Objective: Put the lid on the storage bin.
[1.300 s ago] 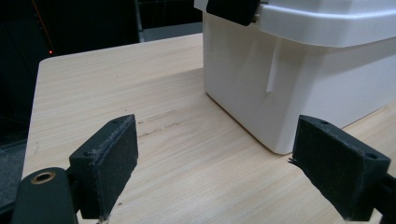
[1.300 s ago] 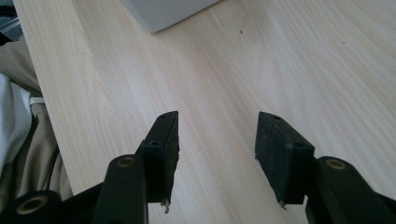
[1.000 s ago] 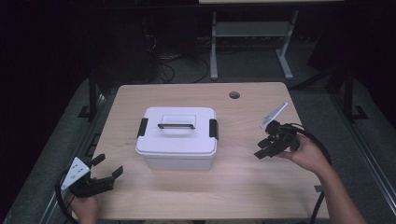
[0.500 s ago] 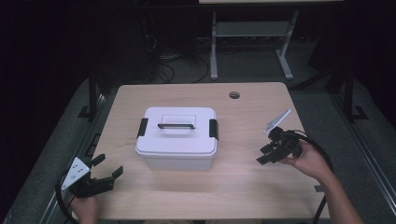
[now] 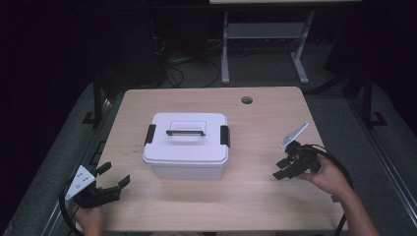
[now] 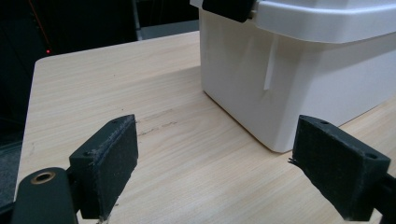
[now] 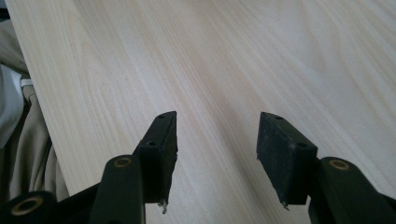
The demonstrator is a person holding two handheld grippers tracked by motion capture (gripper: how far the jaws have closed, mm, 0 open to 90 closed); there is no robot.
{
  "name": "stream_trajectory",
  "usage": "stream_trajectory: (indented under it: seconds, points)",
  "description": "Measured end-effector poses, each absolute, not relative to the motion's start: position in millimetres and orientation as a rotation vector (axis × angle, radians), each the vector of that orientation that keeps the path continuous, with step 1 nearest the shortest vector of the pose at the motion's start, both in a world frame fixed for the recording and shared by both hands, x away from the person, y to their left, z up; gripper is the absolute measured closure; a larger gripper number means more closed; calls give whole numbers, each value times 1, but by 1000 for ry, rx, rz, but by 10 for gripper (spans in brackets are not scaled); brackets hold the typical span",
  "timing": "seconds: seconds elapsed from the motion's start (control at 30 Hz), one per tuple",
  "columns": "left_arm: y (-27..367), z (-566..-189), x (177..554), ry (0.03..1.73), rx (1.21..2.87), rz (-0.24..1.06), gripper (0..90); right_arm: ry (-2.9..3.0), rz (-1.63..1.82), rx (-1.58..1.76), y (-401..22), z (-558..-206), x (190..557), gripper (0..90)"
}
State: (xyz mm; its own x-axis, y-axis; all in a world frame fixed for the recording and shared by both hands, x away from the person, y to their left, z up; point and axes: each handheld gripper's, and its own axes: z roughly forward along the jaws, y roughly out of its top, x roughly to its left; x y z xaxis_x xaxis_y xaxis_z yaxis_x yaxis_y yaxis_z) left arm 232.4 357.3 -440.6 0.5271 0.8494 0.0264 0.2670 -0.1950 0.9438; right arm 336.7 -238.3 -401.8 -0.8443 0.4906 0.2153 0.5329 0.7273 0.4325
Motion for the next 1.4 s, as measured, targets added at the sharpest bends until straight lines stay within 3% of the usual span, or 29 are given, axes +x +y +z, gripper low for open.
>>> stream_trajectory:
  seconds: [1.4]
  points:
    - [356, -440, 232, 936, 1735, 708, 134, -2796, -756, -854, -250, -425, 311, 453]
